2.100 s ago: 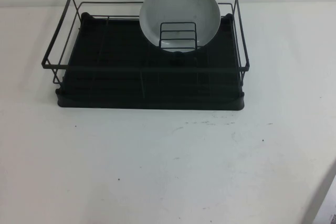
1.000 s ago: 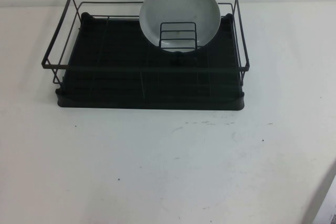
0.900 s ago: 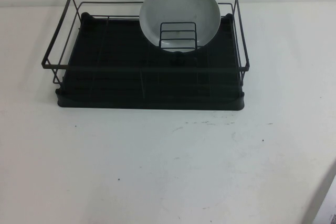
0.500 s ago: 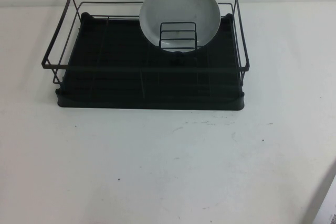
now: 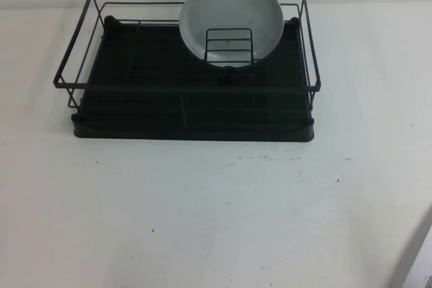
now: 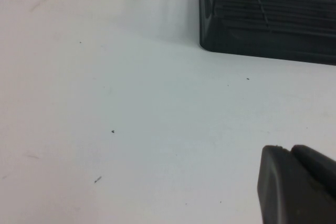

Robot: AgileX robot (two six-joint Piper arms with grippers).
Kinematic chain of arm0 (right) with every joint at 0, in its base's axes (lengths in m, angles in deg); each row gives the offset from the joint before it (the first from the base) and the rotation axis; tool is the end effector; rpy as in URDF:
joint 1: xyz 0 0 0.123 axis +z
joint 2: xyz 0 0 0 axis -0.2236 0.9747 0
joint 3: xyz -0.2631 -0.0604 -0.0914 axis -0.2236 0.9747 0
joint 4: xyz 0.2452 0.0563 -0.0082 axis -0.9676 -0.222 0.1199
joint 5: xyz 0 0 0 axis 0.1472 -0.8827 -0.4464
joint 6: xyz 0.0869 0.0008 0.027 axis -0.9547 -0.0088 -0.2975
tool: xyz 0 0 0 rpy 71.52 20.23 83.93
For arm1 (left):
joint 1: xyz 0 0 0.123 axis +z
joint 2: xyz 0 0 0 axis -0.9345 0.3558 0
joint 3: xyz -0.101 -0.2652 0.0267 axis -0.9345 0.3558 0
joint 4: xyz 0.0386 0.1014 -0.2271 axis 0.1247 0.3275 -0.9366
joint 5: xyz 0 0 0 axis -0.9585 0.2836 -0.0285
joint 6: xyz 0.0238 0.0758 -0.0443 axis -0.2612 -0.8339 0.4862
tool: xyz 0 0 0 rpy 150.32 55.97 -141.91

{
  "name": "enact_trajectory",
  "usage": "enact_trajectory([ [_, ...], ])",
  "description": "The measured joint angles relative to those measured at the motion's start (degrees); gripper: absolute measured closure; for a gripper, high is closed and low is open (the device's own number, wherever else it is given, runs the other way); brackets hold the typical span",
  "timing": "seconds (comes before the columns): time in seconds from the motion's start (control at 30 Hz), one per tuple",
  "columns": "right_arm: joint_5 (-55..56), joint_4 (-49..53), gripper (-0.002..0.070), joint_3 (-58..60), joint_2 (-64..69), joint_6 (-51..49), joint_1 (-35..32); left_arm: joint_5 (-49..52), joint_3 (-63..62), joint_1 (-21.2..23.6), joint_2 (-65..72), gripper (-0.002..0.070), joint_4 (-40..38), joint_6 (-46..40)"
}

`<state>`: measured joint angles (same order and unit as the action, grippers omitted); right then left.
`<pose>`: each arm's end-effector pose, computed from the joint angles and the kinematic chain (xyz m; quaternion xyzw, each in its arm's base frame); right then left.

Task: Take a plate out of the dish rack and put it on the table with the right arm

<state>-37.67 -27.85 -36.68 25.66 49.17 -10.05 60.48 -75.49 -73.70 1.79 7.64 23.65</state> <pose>0.0548 0.0164 0.1943 0.2144 0.6867 0.3345 0.6087 0.0531 -0.0026 0.1741 0.0229 0.7972 -0.0194 0.6029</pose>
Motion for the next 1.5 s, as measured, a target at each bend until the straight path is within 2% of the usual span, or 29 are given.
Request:
enact_trajectory([
  [0.13,-0.14,-0.08,0.0694,-0.74,0.4,0.0,0.0,0.0,0.0,0.0,0.0,0.0679,0.0,0.0],
  [0.23,-1.47,0.03,0.0694,-5.62,5.12,1.86,0.0,0.0,0.0,0.0,0.0,0.0679,0.0,0.0],
  [0.53,-11.66,0.92,0.0694,-27.69,35.78,23.33,0.0,0.0,0.0,0.0,0.0,0.0679,0.0,0.0],
  [0.8,-17.86,0.04,0.0694,-49.2,64.57,35.45,0.04,0.0,0.0,0.0,0.0,0.0679,0.0,0.0],
  [1.17,-21.04,0.54,0.0694,-77.67,91.59,42.2,5.46,0.0,0.0,0.0,0.0,0.0679,0.0,0.0],
  [1.4,-25.01,0.65,0.0692,-90.78,103.32,48.03,8.47,0.0,0.0,0.0,0.0,0.0679,0.0,0.0],
  [1.5,-25.32,0.65,0.0666,-95.4,106.72,48.81,8.69,0.0,0.0,0.0,0.0,0.0679,0.0,0.0],
])
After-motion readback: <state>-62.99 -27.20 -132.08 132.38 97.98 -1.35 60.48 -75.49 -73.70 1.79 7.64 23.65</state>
